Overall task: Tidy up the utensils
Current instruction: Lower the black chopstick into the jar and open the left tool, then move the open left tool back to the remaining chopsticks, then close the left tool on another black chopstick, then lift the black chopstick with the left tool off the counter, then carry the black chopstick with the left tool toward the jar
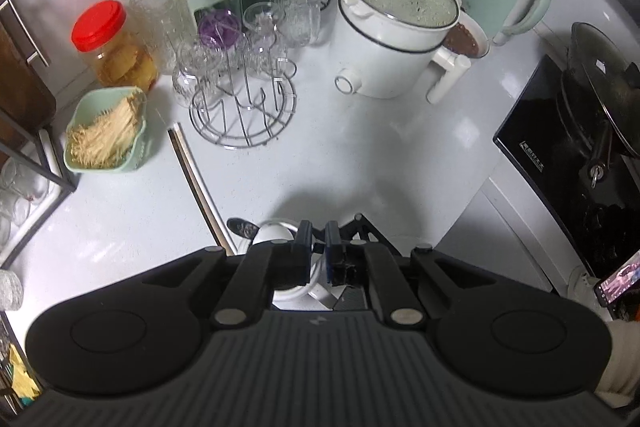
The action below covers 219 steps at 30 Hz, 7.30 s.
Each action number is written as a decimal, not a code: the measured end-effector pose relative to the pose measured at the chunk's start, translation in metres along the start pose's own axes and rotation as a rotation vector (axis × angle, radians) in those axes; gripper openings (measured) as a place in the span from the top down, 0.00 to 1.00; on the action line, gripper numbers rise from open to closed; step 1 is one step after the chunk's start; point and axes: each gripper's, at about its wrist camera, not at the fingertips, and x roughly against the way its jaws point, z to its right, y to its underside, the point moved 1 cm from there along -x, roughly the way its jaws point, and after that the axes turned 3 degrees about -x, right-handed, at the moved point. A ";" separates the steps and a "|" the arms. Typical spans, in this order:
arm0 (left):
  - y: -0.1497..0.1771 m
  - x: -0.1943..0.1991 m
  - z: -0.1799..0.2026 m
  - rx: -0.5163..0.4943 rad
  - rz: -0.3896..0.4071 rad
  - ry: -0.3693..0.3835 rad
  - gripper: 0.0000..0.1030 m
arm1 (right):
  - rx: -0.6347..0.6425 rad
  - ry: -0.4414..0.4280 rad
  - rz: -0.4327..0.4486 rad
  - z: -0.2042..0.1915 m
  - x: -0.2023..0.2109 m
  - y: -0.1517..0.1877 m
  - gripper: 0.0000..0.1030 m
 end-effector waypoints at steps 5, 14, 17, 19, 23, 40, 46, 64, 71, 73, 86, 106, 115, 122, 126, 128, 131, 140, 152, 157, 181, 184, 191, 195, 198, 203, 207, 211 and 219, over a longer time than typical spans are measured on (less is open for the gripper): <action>0.003 0.016 -0.008 0.046 0.056 -0.010 0.67 | -0.001 0.003 0.002 0.000 0.000 0.000 0.12; 0.023 0.085 -0.058 0.204 0.263 -0.076 0.66 | -0.061 0.059 0.023 -0.004 0.002 0.004 0.12; 0.032 0.094 -0.070 0.237 0.298 -0.100 0.66 | -0.068 0.065 0.022 -0.004 0.002 0.004 0.12; 0.040 0.097 -0.077 0.259 0.316 -0.100 0.66 | -0.072 0.069 0.020 -0.005 0.001 0.003 0.12; 0.057 0.100 -0.087 0.292 0.356 -0.118 0.66 | -0.077 0.074 0.021 -0.005 0.000 0.003 0.12; 0.143 0.028 -0.142 0.508 0.396 -0.137 0.66 | -0.134 0.134 0.037 0.008 -0.003 0.001 0.12; 0.149 -0.011 -0.150 0.474 0.333 -0.174 0.66 | -0.158 0.163 0.039 0.014 -0.001 0.003 0.12; 0.149 -0.094 -0.156 0.403 0.287 -0.028 0.62 | -0.244 0.260 0.047 0.009 -0.001 0.002 0.12; 0.140 -0.126 -0.154 0.371 0.236 0.012 0.62 | -0.279 0.279 0.038 0.010 -0.001 0.002 0.12; 0.138 -0.133 -0.152 0.367 0.228 0.021 0.62 | -0.282 0.283 0.037 0.010 -0.001 0.002 0.12; 0.125 -0.191 -0.139 0.236 0.157 -0.011 0.62 | -0.304 0.299 -0.003 0.012 -0.004 -0.005 0.12; 0.125 -0.196 -0.122 0.091 0.147 -0.126 0.62 | -0.276 0.301 -0.012 0.011 -0.005 -0.005 0.12; 0.121 -0.197 -0.118 0.121 0.140 -0.147 0.61 | -0.279 0.302 -0.012 0.011 -0.005 -0.006 0.12; 0.118 -0.200 -0.112 0.115 0.133 -0.153 0.61 | -0.280 0.303 -0.010 0.012 -0.005 -0.005 0.12; 0.119 -0.198 -0.118 0.179 0.149 -0.118 0.61 | -0.280 0.304 -0.008 0.011 -0.004 -0.005 0.12; 0.118 -0.199 -0.119 0.191 0.160 -0.116 0.61 | -0.282 0.304 -0.007 0.011 -0.005 -0.005 0.12; 0.113 -0.200 -0.122 0.235 0.161 -0.089 0.61 | -0.281 0.303 -0.004 0.012 -0.004 -0.004 0.12; 0.107 -0.206 -0.112 0.156 0.137 -0.171 0.61 | -0.278 0.295 -0.003 0.012 -0.003 -0.003 0.12; 0.115 -0.201 -0.115 0.134 0.131 -0.193 0.94 | -0.254 0.277 0.000 0.015 -0.003 -0.003 0.12; 0.128 -0.192 -0.116 0.229 0.112 -0.203 0.96 | -0.215 0.240 -0.007 0.021 -0.003 -0.004 0.12; 0.242 -0.124 -0.068 0.477 0.032 -0.149 0.96 | -0.083 0.095 0.005 0.029 -0.008 -0.009 0.12; 0.246 -0.124 -0.063 0.480 0.012 -0.122 0.96 | -0.069 0.083 0.008 0.025 -0.007 -0.008 0.12; 0.256 -0.123 -0.058 0.523 -0.015 -0.065 0.96 | -0.060 0.060 0.011 0.015 -0.002 -0.002 0.12; 0.257 -0.122 -0.055 0.533 -0.009 -0.048 0.96 | -0.056 0.057 0.014 0.010 0.000 0.001 0.12; 0.255 -0.120 -0.057 0.549 -0.003 -0.052 0.95 | -0.052 0.055 0.015 0.008 0.000 0.001 0.12; 0.268 -0.115 -0.064 0.609 0.009 -0.025 0.93 | -0.053 0.054 0.015 0.009 0.000 0.001 0.12; 0.274 -0.108 -0.069 0.665 0.024 -0.013 0.76 | -0.061 0.054 0.008 0.009 -0.001 0.000 0.12; 0.285 -0.109 -0.069 0.716 0.021 0.005 0.75 | -0.063 0.060 0.002 0.008 -0.002 -0.001 0.12; 0.293 -0.127 -0.065 0.736 -0.043 0.010 0.73 | -0.062 0.058 0.003 0.008 -0.002 0.000 0.12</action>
